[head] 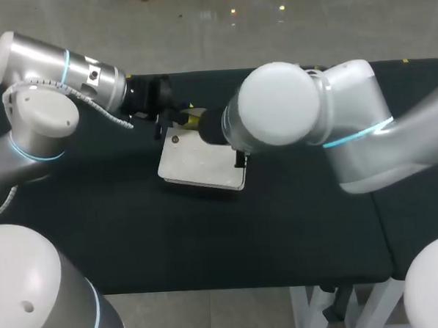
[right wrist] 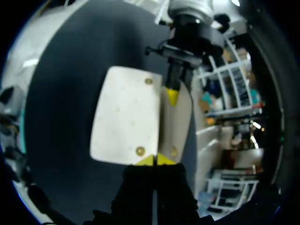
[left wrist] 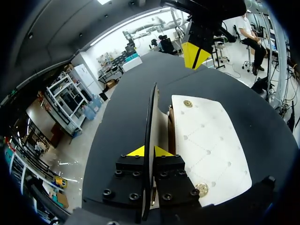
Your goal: Pick up the bag, open it, inspect its contents, close it, and place it on the opposite side
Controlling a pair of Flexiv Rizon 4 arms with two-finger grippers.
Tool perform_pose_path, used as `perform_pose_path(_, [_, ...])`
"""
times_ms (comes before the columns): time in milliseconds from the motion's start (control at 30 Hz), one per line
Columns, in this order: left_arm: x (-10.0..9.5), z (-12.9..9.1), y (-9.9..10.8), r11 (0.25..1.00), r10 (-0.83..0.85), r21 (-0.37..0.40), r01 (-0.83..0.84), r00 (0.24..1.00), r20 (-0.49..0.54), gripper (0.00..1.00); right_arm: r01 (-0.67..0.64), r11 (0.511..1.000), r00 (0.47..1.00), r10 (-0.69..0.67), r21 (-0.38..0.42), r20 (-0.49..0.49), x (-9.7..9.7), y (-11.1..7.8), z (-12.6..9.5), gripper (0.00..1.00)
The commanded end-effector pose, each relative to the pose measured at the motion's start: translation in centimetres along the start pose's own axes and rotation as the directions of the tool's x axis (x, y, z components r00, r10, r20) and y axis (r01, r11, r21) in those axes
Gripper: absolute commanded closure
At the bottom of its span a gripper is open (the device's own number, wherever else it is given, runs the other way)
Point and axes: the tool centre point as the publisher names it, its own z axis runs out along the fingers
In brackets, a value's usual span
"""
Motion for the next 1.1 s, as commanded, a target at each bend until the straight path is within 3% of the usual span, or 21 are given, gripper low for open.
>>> perform_pose_path(33, [0.1,0.0,0.0,1.000,0.001,0.003,-0.001,1.000,0.005,1.00,-0.001,1.000,1.000,0.001,-0.007,0.015,0.2,-0.2,0.0,1.00])
perform_pose_path(200, [0.1,0.0,0.0,1.000,0.001,0.003,-0.001,1.000,0.005,1.00,-0.001,1.000,1.000,0.001,-0.007,0.015,0.2,-0.2,0.0,1.00])
perform_pose_path(333, [0.5,-0.2,0.5,1.000,0.009,-0.015,-0.009,1.000,0.029,1.00,0.011,1.000,0.997,-0.013,0.024,0.080,2.1,0.8,-0.5,1.00])
perform_pose_path(633, [1.9,0.1,2.2,0.994,0.067,-0.099,-0.054,0.989,0.132,1.00,0.017,1.000,0.991,-0.020,0.026,0.129,5.8,2.0,-1.0,1.00])
perform_pose_path(1100, [2.6,0.2,4.0,0.995,0.031,-0.098,-0.017,0.990,0.140,1.00,0.020,0.999,0.996,-0.018,-0.025,0.085,10.0,3.2,0.1,1.00])
